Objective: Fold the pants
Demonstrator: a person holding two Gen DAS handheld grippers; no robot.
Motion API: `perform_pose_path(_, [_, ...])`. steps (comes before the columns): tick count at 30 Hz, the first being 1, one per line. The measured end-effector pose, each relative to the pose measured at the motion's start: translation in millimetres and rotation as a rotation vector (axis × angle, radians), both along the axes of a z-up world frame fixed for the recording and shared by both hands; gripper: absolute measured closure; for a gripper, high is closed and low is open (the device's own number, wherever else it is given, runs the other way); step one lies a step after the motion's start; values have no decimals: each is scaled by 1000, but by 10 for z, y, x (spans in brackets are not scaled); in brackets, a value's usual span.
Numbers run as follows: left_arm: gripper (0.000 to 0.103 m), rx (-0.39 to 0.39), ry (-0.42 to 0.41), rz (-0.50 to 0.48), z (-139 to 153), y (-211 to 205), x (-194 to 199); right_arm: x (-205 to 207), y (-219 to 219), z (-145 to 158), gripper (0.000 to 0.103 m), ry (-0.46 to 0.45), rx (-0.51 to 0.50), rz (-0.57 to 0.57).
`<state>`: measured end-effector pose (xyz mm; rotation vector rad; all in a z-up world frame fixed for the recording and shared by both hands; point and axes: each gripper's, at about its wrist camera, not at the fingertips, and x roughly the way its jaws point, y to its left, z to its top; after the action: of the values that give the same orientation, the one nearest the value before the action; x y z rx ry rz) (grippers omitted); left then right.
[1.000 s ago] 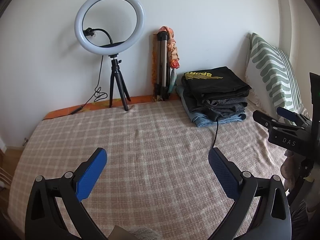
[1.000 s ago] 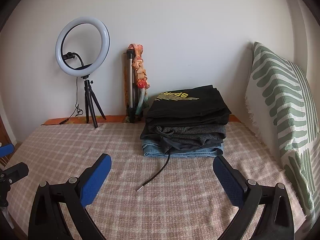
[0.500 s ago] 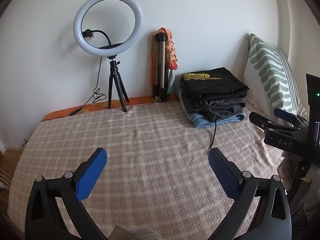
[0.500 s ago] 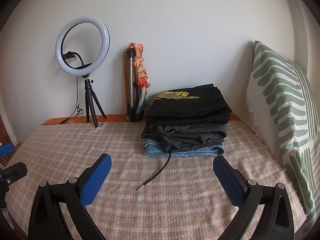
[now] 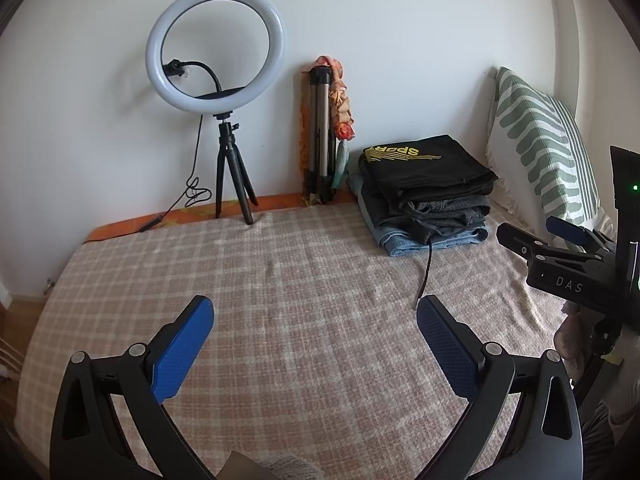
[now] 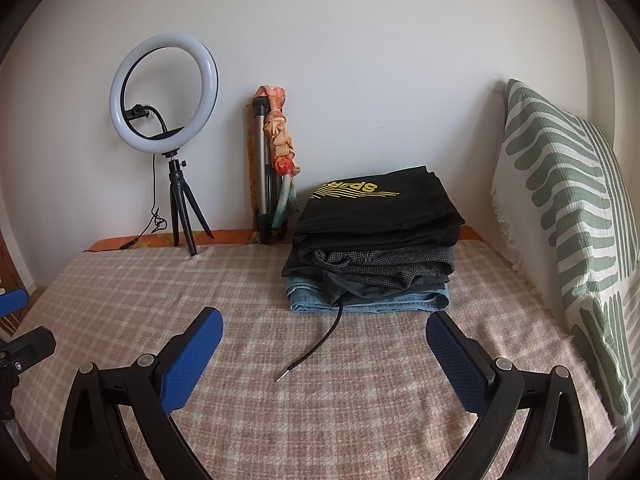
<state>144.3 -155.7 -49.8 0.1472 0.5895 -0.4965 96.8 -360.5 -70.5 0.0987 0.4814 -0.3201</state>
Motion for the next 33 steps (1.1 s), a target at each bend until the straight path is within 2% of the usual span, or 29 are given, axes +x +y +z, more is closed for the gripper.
perform_pose_path(33, [2,4,-2,0,-13,8,-5,13,15,-39,0,8,6,7])
